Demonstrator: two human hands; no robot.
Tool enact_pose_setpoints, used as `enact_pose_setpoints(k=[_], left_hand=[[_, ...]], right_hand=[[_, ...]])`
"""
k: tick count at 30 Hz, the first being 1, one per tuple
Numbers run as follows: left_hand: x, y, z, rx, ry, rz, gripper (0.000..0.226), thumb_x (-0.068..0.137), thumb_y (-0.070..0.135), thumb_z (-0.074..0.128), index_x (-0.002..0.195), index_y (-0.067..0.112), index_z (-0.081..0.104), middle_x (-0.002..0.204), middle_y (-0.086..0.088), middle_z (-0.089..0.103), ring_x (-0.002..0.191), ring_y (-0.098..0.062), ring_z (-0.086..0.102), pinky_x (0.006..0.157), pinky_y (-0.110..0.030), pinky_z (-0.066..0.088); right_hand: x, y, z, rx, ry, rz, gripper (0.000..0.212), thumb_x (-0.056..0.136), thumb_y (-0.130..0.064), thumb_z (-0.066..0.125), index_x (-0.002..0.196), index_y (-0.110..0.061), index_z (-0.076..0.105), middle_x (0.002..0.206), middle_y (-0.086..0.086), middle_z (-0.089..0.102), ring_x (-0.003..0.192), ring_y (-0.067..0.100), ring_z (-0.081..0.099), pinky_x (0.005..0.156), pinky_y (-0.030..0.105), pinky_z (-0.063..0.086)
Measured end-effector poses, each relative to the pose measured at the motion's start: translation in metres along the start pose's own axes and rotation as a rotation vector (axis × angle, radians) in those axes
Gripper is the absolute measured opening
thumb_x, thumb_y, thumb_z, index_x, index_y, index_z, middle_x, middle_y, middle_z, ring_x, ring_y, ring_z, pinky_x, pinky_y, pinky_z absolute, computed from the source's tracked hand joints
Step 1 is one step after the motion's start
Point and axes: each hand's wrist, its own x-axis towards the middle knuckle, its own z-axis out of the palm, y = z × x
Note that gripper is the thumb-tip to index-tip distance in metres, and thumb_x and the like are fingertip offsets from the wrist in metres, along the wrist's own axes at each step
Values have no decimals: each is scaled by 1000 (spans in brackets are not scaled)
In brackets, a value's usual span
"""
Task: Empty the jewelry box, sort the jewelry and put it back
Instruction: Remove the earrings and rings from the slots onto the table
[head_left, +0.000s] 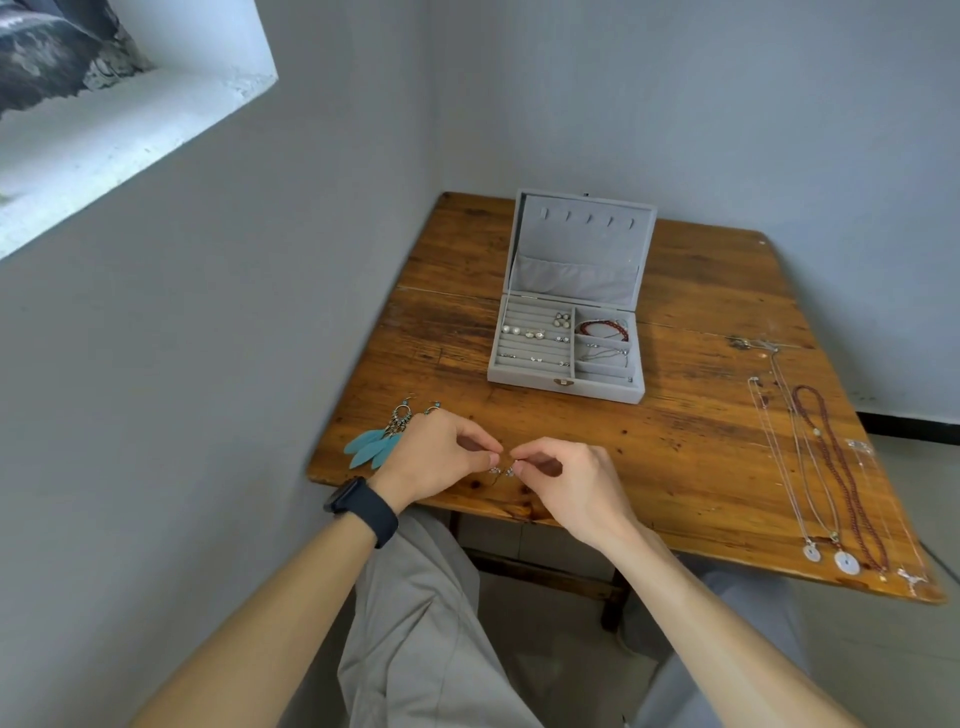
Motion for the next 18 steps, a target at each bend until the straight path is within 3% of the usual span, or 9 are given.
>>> enact_pose_setpoints(k=[4,10,18], left_hand=[[20,1,-1,75,12,34,15,84,37,77,98,33,80,95,17,75,92,4,65,88,-17,50],[47,0,-2,116,-4,41,15,86,36,76,100,34,79,99,15,75,93,2,65,91,-27,55],[68,-2,0,72,-18,36,16,86,35,75,102,33,78,94,15,74,91,3,65,89,-27,55]], right_hand=[[14,1,2,-55,33,-3,16,91,-32,71,106,-33,76,98,-17,72,85,-5,61,69,5,40],[38,6,2,-116,61,-15,16,91,-31,70,106,-33,76,101,-10,69,92,6,60,77,24,48],[54,14,6,-117,106,-16,17,91,-31,71,107,-32,77,101,-14,70,85,-4,55,68,2,34]])
